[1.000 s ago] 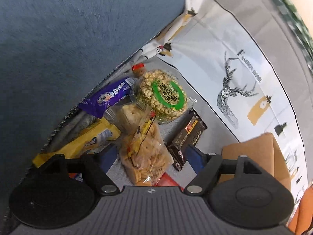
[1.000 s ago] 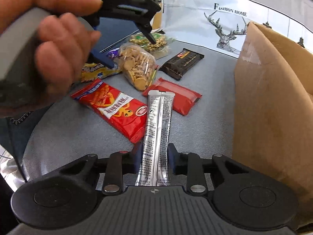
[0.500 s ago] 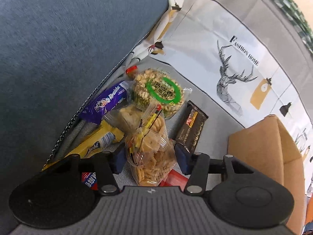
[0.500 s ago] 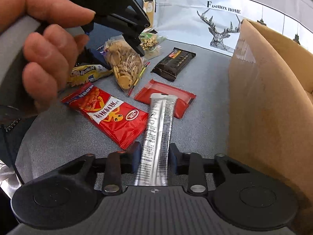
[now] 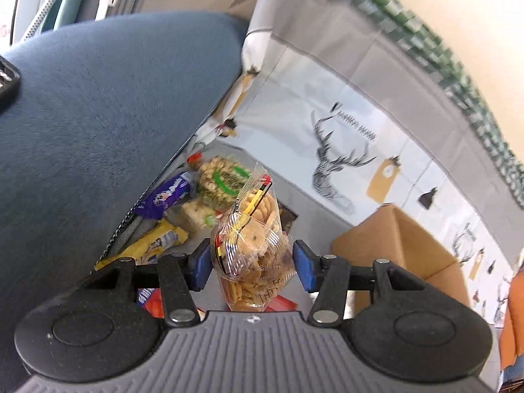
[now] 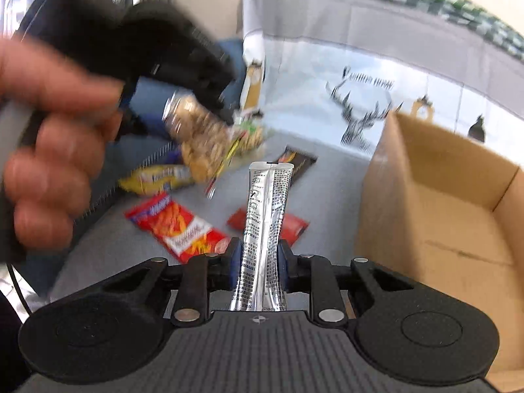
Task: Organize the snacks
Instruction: 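Carry the silver bar and cookie bag with both tools over the box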
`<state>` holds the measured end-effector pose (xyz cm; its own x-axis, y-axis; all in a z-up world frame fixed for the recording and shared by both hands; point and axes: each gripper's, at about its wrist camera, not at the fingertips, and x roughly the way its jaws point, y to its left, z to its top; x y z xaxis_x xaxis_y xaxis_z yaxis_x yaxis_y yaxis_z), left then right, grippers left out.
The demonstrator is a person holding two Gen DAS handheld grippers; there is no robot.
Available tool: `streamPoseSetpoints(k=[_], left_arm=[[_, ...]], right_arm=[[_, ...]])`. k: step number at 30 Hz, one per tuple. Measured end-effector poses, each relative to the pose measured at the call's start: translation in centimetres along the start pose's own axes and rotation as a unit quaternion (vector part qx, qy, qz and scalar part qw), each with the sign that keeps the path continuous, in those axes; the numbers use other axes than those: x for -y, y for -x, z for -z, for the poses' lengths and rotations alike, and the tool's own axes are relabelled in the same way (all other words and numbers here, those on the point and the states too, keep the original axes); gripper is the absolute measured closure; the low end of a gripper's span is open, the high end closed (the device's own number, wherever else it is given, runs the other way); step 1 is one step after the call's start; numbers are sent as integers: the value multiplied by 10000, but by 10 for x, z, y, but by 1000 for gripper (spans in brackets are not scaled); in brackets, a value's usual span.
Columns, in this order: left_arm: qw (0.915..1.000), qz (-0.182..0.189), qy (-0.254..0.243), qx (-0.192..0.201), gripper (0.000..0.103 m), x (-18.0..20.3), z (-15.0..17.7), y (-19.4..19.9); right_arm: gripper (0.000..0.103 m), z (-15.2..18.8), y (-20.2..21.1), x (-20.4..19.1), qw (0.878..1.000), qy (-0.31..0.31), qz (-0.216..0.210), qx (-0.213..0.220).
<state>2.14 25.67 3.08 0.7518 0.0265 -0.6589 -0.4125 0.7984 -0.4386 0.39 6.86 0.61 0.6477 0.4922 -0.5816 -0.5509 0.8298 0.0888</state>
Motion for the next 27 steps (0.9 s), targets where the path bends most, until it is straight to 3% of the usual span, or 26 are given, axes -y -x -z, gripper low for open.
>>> streamPoseSetpoints(k=[8, 15, 18, 21, 27], left_arm=[[9983, 438, 57, 371, 46, 22, 16, 34], [9945, 838, -289, 559, 46, 66, 25, 32], [9913, 1075, -496, 577, 46, 90, 30, 25], [9846, 1397, -805, 681, 46, 116, 37, 22], [9628, 2012, -1599, 841, 46, 172, 62, 14]], right_arm=[[79, -41, 70, 53, 9943, -60, 176, 1048], [79, -52, 98, 132, 9801, -17, 1107, 1646], [79, -39, 100, 160, 9769, -262, 1355, 1634], [79, -25, 100, 187, 9799, -622, 1349, 1334], [79, -19, 97, 225, 9781, -1051, 1468, 1039]])
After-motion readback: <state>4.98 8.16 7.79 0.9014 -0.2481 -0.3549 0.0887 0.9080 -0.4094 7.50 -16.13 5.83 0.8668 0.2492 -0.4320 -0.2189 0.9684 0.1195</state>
